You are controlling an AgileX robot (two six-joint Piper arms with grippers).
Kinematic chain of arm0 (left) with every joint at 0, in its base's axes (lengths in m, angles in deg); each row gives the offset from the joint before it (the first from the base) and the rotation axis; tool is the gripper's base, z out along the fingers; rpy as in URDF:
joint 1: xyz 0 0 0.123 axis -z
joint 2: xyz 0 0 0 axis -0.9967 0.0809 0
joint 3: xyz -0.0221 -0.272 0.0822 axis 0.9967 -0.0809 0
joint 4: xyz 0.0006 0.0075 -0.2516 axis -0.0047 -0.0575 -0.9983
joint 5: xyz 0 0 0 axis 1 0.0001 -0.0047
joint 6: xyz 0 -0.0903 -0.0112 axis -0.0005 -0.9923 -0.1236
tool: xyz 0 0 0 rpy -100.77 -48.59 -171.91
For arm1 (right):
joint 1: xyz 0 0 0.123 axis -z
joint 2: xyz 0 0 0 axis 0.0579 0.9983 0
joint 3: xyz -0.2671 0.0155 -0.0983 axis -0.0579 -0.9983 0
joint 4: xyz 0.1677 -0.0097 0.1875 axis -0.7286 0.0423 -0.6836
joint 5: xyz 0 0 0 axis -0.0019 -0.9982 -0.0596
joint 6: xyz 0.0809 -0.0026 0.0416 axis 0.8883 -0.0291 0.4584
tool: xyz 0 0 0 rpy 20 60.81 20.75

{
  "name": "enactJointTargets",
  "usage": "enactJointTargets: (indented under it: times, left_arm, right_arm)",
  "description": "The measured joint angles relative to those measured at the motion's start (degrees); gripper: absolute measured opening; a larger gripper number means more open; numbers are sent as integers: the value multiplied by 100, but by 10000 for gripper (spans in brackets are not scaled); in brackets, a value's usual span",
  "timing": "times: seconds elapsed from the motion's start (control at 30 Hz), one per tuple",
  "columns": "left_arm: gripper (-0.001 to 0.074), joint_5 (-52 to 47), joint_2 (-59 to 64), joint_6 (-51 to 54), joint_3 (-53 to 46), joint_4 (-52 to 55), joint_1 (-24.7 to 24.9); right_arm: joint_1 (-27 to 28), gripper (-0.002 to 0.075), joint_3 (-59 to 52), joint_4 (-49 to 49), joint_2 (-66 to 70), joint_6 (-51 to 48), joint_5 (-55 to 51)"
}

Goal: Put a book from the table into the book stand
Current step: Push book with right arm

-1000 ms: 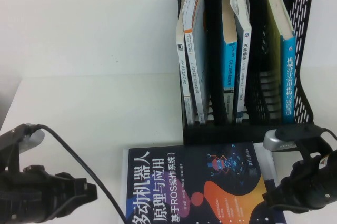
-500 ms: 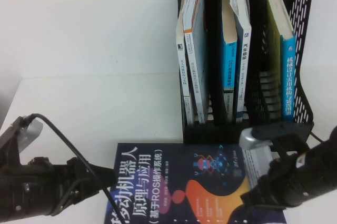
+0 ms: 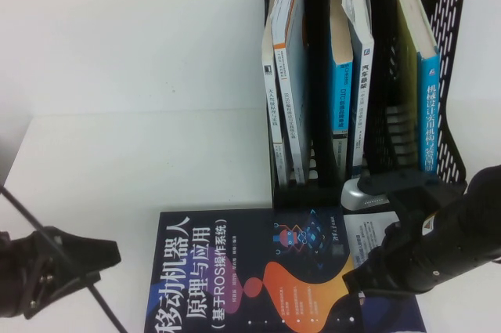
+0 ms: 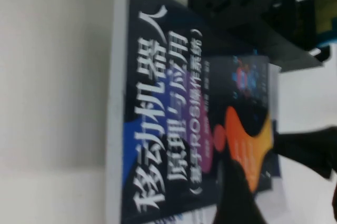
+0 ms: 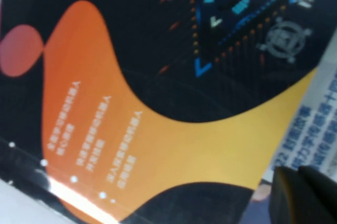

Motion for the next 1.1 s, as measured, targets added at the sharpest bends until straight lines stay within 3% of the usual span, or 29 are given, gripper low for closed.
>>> enactJointTargets:
  times: [0.17, 0.43, 0.5, 0.63, 0.73, 1.1]
  left_arm:
    - [361, -665, 625, 493, 0, -133, -113]
    - [374, -692, 1682, 715, 0, -413, -122]
    - [428, -689, 1885, 847, 0, -553, -122]
    - [613, -680, 2232, 1045, 30, -681, -122]
    - [669, -680, 2474, 1325, 44, -690, -122]
    - [657, 46, 2938, 1767, 47, -1022, -122]
  right_arm:
    - [12, 5, 0, 271, 0, 158, 0]
    - [21, 5, 0, 340, 0, 171, 38]
    - [21, 5, 0, 340, 0, 174, 38]
    - [21, 5, 0, 340, 0, 183, 25]
    - [21, 5, 0, 340, 0, 183, 13]
    - [21, 5, 0, 340, 0, 183, 4]
